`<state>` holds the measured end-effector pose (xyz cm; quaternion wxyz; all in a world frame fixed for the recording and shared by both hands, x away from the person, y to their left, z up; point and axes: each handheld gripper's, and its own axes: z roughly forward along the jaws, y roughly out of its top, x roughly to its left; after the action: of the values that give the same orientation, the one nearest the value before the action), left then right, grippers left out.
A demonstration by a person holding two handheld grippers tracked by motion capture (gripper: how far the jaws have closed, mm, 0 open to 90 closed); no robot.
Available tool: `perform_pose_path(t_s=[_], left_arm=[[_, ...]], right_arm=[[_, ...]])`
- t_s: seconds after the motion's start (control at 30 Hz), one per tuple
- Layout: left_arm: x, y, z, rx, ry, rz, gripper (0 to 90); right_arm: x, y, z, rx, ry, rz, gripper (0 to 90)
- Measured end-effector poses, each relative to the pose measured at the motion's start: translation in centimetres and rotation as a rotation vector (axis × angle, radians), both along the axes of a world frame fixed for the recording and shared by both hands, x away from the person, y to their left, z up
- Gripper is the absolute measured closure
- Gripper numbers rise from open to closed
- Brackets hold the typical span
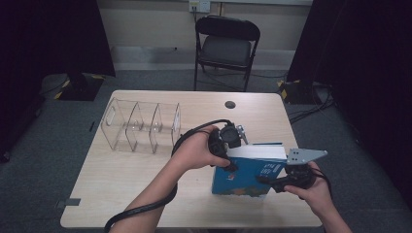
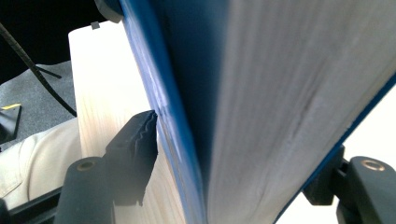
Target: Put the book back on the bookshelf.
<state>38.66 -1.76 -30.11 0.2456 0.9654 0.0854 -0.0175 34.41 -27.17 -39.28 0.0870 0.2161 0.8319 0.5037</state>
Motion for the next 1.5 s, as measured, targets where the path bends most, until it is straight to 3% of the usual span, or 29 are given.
perform_pose_path(t_s=[0.3, 0.4, 0.63, 0.77, 0.87, 1.23, 1.37, 1.5], left_arm=[[-0.2, 0.0, -0.2, -0.01, -0.018, 0.017, 49.4], [-0.1, -0.1, -0.2, 0.001, 0.008, 0.043, 49.9], [-0.2, -0.2, -0.1, 0.012, 0.005, 0.069, 42.8], [-0.2, -0.2, -0.1, 0.02, -0.005, 0.056, 45.1], [-0.1, -0.1, -0.1, 0.01, 0.008, 0.047, 48.9], [-0.5, 0.3, -0.3, -0.036, -0.009, -0.011, 58.4], [-0.6, 0.3, -0.3, -0.038, -0.014, -0.014, 59.6], [-0.7, 0.4, -0.3, -0.039, -0.02, -0.016, 60.5]], right_arm=[[0.0, 0.1, -0.1, 0.016, 0.004, -0.005, 31.1], [0.1, 0.1, -0.1, 0.021, 0.005, -0.007, 31.1], [0.0, 0.1, -0.2, 0.022, 0.004, -0.01, 31.2], [0.0, 0.1, -0.2, 0.024, 0.003, -0.011, 31.2], [0.0, 0.1, -0.2, 0.025, 0.001, -0.011, 31.3], [0.1, 0.1, -0.4, 0.03, -0.025, -0.016, 29.5], [0.2, -0.2, -0.5, 0.033, -0.011, -0.018, 27.6], [0.4, -1.0, -1.6, -0.004, 0.018, -0.031, 25.2]])
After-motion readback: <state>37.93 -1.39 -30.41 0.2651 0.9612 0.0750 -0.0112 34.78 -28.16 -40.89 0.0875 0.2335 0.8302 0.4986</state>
